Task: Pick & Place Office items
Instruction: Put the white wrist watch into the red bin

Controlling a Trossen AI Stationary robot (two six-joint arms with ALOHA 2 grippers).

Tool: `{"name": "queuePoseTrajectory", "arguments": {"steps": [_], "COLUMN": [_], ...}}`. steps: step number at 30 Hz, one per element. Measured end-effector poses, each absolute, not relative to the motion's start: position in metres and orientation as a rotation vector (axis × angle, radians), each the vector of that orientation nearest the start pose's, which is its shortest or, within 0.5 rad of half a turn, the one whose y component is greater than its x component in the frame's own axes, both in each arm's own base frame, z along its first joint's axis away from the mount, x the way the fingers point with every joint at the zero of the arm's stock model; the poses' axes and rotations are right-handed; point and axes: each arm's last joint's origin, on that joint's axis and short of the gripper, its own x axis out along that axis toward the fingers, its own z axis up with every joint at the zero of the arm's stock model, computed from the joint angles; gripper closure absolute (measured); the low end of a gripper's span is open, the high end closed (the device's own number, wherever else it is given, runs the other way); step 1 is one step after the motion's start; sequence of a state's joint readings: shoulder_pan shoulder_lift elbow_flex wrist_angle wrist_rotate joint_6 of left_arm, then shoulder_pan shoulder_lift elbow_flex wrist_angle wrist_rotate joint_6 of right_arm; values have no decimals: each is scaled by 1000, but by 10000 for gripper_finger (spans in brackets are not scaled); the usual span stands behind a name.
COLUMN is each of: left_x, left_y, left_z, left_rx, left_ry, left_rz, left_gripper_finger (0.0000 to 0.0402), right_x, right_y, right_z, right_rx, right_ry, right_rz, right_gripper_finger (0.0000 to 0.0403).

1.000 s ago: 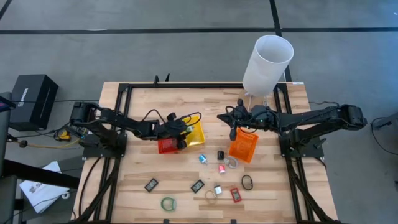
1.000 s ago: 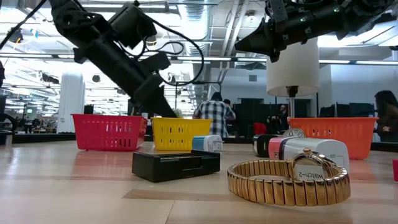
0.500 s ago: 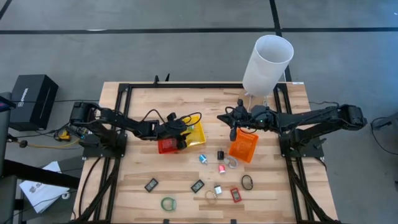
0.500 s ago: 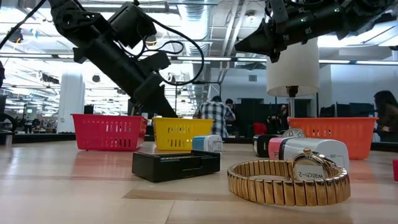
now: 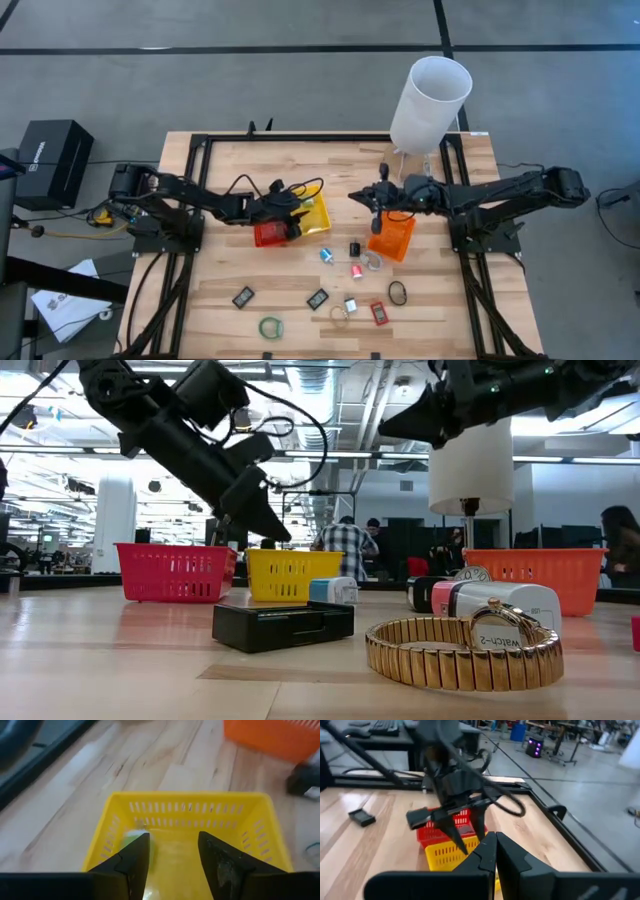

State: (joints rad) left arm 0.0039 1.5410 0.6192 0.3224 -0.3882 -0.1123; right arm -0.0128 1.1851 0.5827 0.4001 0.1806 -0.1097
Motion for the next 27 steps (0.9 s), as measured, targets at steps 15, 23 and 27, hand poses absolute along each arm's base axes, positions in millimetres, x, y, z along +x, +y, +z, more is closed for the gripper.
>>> {"name": "queuePoseTrajectory", "arguments": {"steps": [15, 23, 27], "left_x": [263, 257, 258], "left_y": [-13, -14, -12], "left_z": [223, 235, 234], "left_rx": [-29, -40, -40], "left_ry": [311, 261, 264], "left_rz": [313, 305, 313], "left_gripper_finger": [266, 270, 270], "right_x": [251, 251, 252], "right_y": [7, 31, 40], "right_z": [240, 236, 231], "right_rx": [-25, -35, -41], "right_ry": [198, 214, 227], "right_rz": [-130, -39, -2], "right_gripper_finger": [355, 320, 318]}}
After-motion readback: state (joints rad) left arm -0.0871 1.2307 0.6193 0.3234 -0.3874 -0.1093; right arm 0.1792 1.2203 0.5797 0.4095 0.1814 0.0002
